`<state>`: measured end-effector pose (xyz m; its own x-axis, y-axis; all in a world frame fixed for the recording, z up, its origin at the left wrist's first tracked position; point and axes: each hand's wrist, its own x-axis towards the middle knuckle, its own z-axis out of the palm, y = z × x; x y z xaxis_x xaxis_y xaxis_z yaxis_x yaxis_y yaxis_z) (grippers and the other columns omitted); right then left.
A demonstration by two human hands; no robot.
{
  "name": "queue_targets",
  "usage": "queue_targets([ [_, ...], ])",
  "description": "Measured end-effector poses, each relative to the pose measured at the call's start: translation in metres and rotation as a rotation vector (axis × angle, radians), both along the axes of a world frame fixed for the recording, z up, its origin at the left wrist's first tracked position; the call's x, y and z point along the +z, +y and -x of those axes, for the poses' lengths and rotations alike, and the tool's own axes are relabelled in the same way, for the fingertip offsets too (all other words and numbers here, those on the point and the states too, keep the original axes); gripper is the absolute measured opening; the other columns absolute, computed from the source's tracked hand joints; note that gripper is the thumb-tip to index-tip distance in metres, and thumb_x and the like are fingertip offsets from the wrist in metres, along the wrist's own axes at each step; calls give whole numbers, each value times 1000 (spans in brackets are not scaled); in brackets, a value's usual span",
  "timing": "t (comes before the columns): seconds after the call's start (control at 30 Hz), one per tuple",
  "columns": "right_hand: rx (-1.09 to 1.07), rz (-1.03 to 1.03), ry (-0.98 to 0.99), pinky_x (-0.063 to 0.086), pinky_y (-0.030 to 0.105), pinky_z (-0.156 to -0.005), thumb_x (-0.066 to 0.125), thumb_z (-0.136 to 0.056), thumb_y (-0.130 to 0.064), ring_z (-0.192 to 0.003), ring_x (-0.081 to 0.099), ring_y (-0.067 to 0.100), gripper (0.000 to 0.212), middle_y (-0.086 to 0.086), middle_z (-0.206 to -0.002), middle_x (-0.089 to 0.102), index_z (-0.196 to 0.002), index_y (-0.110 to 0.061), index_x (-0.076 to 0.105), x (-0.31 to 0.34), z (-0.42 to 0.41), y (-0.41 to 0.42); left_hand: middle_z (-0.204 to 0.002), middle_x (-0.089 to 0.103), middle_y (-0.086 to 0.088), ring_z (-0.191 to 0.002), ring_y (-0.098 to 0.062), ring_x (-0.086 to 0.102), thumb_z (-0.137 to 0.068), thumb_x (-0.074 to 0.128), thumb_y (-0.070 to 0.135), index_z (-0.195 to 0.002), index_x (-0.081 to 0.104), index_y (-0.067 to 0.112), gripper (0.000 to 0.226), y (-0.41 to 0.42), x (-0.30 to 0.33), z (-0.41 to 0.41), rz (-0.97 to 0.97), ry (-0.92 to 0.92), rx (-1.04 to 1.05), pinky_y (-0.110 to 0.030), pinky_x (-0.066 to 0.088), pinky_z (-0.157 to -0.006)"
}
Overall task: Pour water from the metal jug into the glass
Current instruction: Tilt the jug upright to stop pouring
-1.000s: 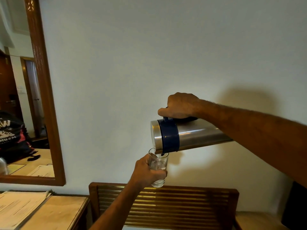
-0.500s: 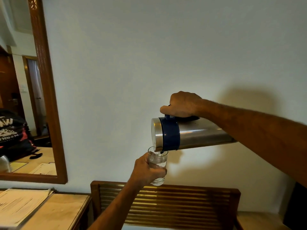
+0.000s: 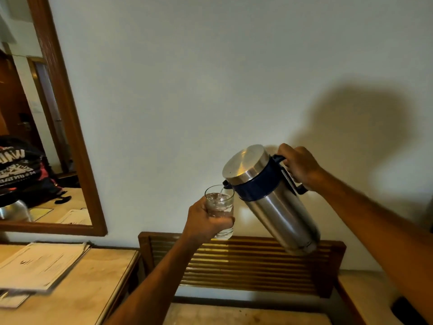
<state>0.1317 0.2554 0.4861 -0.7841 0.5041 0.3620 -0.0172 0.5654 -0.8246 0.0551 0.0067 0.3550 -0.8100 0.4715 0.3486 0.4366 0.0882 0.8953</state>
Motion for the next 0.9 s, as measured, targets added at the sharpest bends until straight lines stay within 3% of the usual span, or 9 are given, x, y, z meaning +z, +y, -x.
queue_targets([
  [0.17, 66, 306, 14, 28, 24, -40, 45, -76, -48, -44, 34, 17, 38, -4, -46, 39, -45, -27, 52, -93, -2, 10, -93, 81, 4, -87, -12, 77, -56, 87, 20, -105, 74, 24, 51, 12, -34, -1, 5, -100, 8, -21, 61, -68],
  [0.3, 68, 287, 114, 46, 13, -46, 39, -101, -13, -57, 55, -6, 44, -9, -65, 59, -64, -35, 52, -182, 0, 11, -88, 81, 12, -88, -7, 77, -60, 87, 3, -97, 74, 31, 48, 16, -89, 4, 28, -149, 29, -15, 59, -69],
  [0.33, 69, 314, 104, 47, 15, -48, 39, -99, -11, -60, 56, -6, 42, -9, -67, 57, -67, -35, 50, -210, 1, 11, -85, 81, 15, -86, -3, 76, -60, 87, 0, -96, 74, 30, 49, 17, -115, 8, 61, -161, 47, -13, 58, -68],
  [0.4, 66, 392, 124, 48, 39, -50, 38, -94, -14, -58, 52, 12, 39, -3, -57, 51, -58, -25, 48, -276, 8, 17, -86, 79, 14, -85, 1, 75, -59, 90, 1, -102, 73, 22, 51, 18, -166, 13, 102, -193, 67, -11, 57, -69],
  [0.5, 40, 535, 90, 40, 56, -50, 38, -91, -31, -58, 38, 42, 50, 32, -57, 37, -58, 8, 38, -366, 4, 16, -93, 77, 13, -89, -3, 73, -56, 91, 12, -104, 71, 36, 58, 8, -244, 10, 183, -259, 89, -16, 58, -74],
  [0.57, -53, 617, 88, 44, 37, -50, 40, -85, -37, -58, 47, 35, 48, 27, -62, 47, -58, 3, 46, -409, -7, 17, -95, 75, 24, -91, 0, 71, -57, 92, 9, -100, 67, 52, 66, -1, -285, 8, 210, -299, 113, -11, 56, -71],
  [0.67, -158, 780, 49, 42, 16, -46, 41, -76, -33, -52, 53, 7, 35, -3, -50, 56, -48, -24, 59, -489, -22, 13, -100, 76, 8, -96, -14, 73, -59, 95, 1, -108, 68, 35, 65, -19, -388, 5, 296, -440, 186, -16, 56, -70],
  [0.73, -193, 883, 45, 36, 13, -40, 35, -85, -26, -44, 48, 4, 48, -14, -40, 50, -41, -26, 55, -535, -25, 11, -104, 74, 5, -99, -20, 71, -57, 96, 2, -108, 66, 29, 65, -27, -445, 0, 326, -532, 223, -20, 53, -73],
  [0.9, -249, 1066, 95, 36, 12, -39, 19, -98, -8, -42, 47, 5, 67, -12, -39, 50, -44, -26, 54, -602, -34, -3, -106, 72, 4, -103, -24, 68, -57, 94, -3, -107, 64, 31, 68, -37, -536, -18, 386, -662, 278, -26, 52, -78],
])
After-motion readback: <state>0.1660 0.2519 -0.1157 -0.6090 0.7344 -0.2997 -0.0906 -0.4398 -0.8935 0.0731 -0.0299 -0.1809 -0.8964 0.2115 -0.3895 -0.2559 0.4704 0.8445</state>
